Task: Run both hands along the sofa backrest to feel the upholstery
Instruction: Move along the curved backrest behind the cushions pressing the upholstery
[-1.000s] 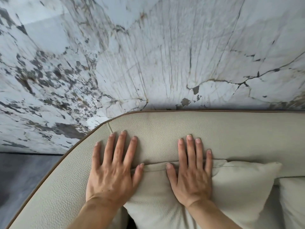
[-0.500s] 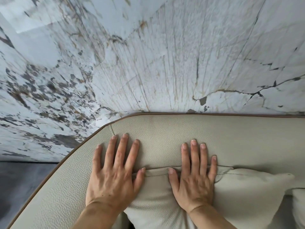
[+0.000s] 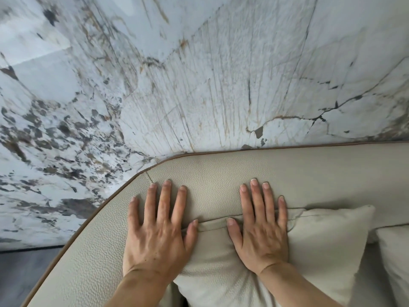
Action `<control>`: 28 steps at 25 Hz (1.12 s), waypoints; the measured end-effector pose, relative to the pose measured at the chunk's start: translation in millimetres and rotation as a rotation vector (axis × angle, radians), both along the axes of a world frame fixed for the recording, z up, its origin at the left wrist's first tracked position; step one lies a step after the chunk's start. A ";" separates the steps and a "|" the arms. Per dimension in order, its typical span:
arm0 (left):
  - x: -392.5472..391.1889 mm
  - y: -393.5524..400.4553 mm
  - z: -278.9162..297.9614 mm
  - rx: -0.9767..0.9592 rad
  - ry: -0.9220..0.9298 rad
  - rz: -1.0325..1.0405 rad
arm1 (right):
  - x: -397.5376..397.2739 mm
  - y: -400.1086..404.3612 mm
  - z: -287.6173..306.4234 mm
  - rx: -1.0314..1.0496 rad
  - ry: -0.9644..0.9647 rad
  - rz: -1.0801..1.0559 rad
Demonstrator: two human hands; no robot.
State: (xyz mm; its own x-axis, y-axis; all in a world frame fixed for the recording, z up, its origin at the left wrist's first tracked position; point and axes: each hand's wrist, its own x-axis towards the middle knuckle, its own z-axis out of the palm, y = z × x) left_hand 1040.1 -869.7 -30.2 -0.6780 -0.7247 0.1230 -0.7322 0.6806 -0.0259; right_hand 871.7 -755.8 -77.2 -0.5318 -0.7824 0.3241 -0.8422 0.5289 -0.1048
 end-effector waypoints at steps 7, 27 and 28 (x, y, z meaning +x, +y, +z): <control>21.7 4.5 24.8 0.112 0.156 -0.068 | 24.5 27.5 53.5 0.163 0.002 -0.028; 215.1 160.2 309.0 0.022 0.243 0.084 | 185.7 203.1 351.1 -0.013 -0.020 -0.055; 226.1 171.5 322.2 0.011 0.255 0.114 | 195.2 215.0 360.8 -0.030 -0.024 -0.043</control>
State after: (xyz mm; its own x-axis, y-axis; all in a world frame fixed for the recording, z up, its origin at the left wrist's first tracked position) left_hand 1266.2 -698.2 292.0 -0.5403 -0.7967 0.2709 -0.7860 0.5927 0.1756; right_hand 1066.9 -540.8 283.6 -0.5726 -0.7487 0.3342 -0.8158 0.5609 -0.1411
